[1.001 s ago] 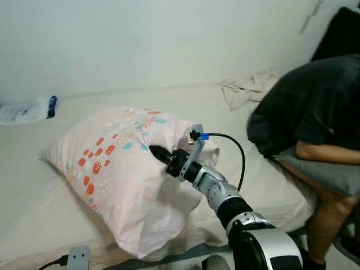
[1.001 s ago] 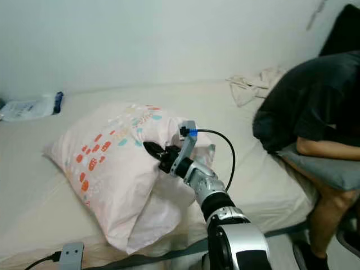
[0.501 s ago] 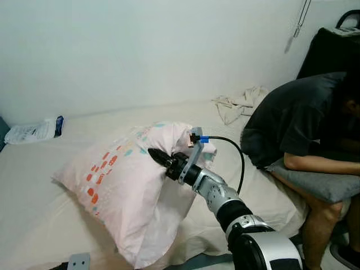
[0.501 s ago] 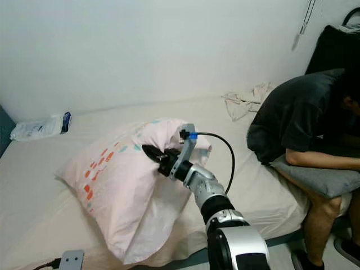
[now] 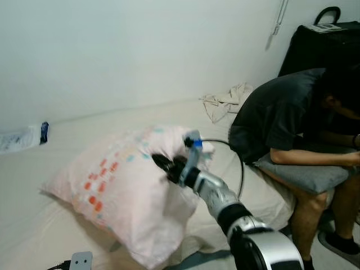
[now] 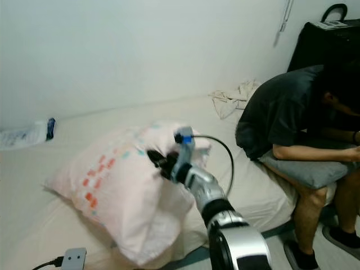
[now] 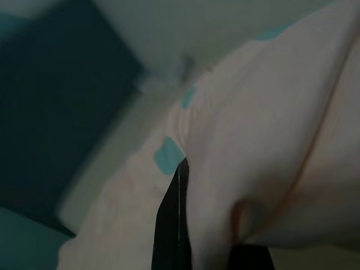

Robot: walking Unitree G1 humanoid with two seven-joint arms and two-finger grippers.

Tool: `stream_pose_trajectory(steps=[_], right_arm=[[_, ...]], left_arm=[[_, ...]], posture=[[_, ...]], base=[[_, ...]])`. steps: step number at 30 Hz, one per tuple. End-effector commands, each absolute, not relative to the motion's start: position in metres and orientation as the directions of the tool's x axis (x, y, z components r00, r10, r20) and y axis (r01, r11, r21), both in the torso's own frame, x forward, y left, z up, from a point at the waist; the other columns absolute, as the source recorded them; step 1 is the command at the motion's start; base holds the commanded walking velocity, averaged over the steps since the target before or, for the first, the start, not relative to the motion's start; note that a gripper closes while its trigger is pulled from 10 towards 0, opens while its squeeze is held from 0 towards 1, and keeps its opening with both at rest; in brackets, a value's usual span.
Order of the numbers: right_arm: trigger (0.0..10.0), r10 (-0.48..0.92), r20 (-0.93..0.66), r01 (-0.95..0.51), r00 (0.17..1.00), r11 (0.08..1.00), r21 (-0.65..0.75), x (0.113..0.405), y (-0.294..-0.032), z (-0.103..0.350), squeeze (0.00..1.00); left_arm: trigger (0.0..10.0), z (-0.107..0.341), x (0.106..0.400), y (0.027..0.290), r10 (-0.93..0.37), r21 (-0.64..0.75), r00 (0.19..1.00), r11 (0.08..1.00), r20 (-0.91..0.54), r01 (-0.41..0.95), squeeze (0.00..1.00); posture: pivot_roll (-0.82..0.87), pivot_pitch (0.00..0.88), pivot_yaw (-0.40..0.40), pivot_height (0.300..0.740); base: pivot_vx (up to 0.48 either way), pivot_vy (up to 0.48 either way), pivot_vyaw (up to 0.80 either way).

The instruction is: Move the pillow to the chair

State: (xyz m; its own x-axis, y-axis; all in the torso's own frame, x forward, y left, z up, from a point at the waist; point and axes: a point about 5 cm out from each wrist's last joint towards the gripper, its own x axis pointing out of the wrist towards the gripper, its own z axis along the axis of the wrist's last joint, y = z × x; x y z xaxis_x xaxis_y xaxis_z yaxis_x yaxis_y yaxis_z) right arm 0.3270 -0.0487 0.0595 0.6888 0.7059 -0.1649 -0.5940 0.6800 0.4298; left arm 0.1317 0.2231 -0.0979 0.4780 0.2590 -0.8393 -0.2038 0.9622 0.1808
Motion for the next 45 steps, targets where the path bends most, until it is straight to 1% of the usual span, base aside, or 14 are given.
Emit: stream_pose_trajectory(steps=[1, 2, 3, 6, 9, 11, 12, 13, 14, 15, 16, 17, 22, 45], right_arm=[[10.0, 0.696, -0.196, -0.592, 0.691, 0.7, 0.399, 0.322, -0.038, 0.055, 0.0], [10.0, 0.642, -0.298, -0.556, 0.707, 0.764, 0.327, 0.316, -0.044, 0.04, 0.0], [10.0, 0.642, -0.298, -0.556, 0.707, 0.764, 0.327, 0.316, -0.044, 0.04, 0.0], [10.0, 0.579, -0.404, -0.525, 0.708, 0.815, 0.247, 0.306, -0.052, 0.022, 0.0], [10.0, 0.559, -0.444, -0.518, 0.7, 0.826, 0.223, 0.3, -0.056, 0.014, 0.0], [10.0, 0.532, -0.487, -0.516, 0.692, 0.837, 0.181, 0.295, -0.06, 0.006, 0.0], [10.0, 0.49, -0.479, -0.508, 0.728, 0.855, 0.104, 0.292, -0.067, 0.002, 0.0], [10.0, 0.49, -0.479, -0.508, 0.728, 0.855, 0.104, 0.292, -0.067, 0.002, 0.0], [10.0, 0.48, -0.498, -0.501, 0.722, 0.859, 0.101, 0.285, -0.072, -0.006, 0.0], [10.0, 0.48, -0.498, -0.501, 0.722, 0.859, 0.101, 0.285, -0.072, -0.006, 0.0], [10.0, 0.478, -0.525, -0.428, 0.704, 0.876, 0.224, 0.275, -0.081, -0.017, 0.0], [10.0, 0.491, -0.529, -0.406, 0.692, 0.871, 0.277, 0.272, -0.082, -0.019, 0.0], [10.0, 0.522, -0.502, -0.398, 0.69, 0.852, 0.34, 0.273, -0.081, -0.017, 0.0], [10.0, 0.63, -0.437, -0.508, 0.642, 0.777, 0.372, 0.275, -0.063, -0.008, 0.0]], left_arm=[[10.0, -0.1, 0.128, 0.221, 0.255, 0.184, 0.462, 0.964, -0.849, -0.192, 0.0], [10.0, -0.1, 0.128, 0.22, 0.25, 0.181, 0.463, 0.965, -0.85, -0.19, 0.0], [10.0, -0.1, 0.128, 0.22, 0.25, 0.181, 0.463, 0.965, -0.85, -0.19, 0.0], [10.0, -0.101, 0.127, 0.218, 0.245, 0.179, 0.461, 0.967, -0.853, -0.182, 0.0], [10.0, -0.101, 0.127, 0.217, 0.243, 0.179, 0.46, 0.967, -0.854, -0.18, 0.0], [10.0, -0.101, 0.126, 0.217, 0.243, 0.179, 0.458, 0.968, -0.855, -0.178, 0.0], [10.0, -0.101, 0.126, 0.217, 0.242, 0.179, 0.458, 0.968, -0.856, -0.177, 0.0], [10.0, -0.101, 0.126, 0.217, 0.242, 0.179, 0.458, 0.968, -0.856, -0.177, 0.0], [10.0, -0.101, 0.126, 0.217, 0.242, 0.18, 0.456, 0.968, -0.856, -0.176, 0.0], [10.0, -0.101, 0.126, 0.217, 0.242, 0.18, 0.456, 0.968, -0.856, -0.176, 0.0], [10.0, -0.102, 0.124, 0.218, 0.242, 0.181, 0.452, 0.968, -0.858, -0.174, 0.0], [10.0, -0.102, 0.123, 0.218, 0.241, 0.182, 0.45, 0.968, -0.86, -0.172, 0.0], [10.0, -0.103, 0.12, 0.218, 0.237, 0.186, 0.444, 0.97, -0.864, -0.157, 0.0], [10.0, -0.103, 0.122, 0.216, 0.23, 0.189, 0.448, 0.973, -0.864, -0.135, 0.0]], posture=[[-0.01, 0.032, -0.02, 0.74], [-0.01, 0.033, -0.022, 0.74], [-0.01, 0.033, -0.022, 0.74], [-0.02, 0.032, -0.021, 0.74], [-0.02, 0.031, -0.022, 0.74], [-0.02, 0.031, -0.022, 0.74], [-0.01, 0.03, -0.023, 0.74], [-0.01, 0.03, -0.023, 0.74], [-0.01, 0.03, -0.023, 0.74], [-0.01, 0.03, -0.023, 0.74], [-0.01, 0.032, -0.025, 0.74], [-0.01, 0.033, -0.022, 0.74], [-0.01, 0.03, -0.021, 0.74], [-0.01, 0.017, -0.022, 0.74]], base=[[0.0, 0.0, 0.0], [0.0, 0.0, 0.0], [0.0, 0.0, 0.0], [0.0, 0.0, 0.0], [0.0, 0.0, 0.0], [0.0, 0.0, 0.0], [0.0, 0.0, 0.0], [0.0, 0.0, 0.0], [0.0, 0.0, 0.0], [0.0, 0.0, 0.0], [0.0, 0.0, 0.0], [0.0, 0.0, 0.0], [0.0, 0.0, 0.15], [0.0, 0.0, 0.72]])
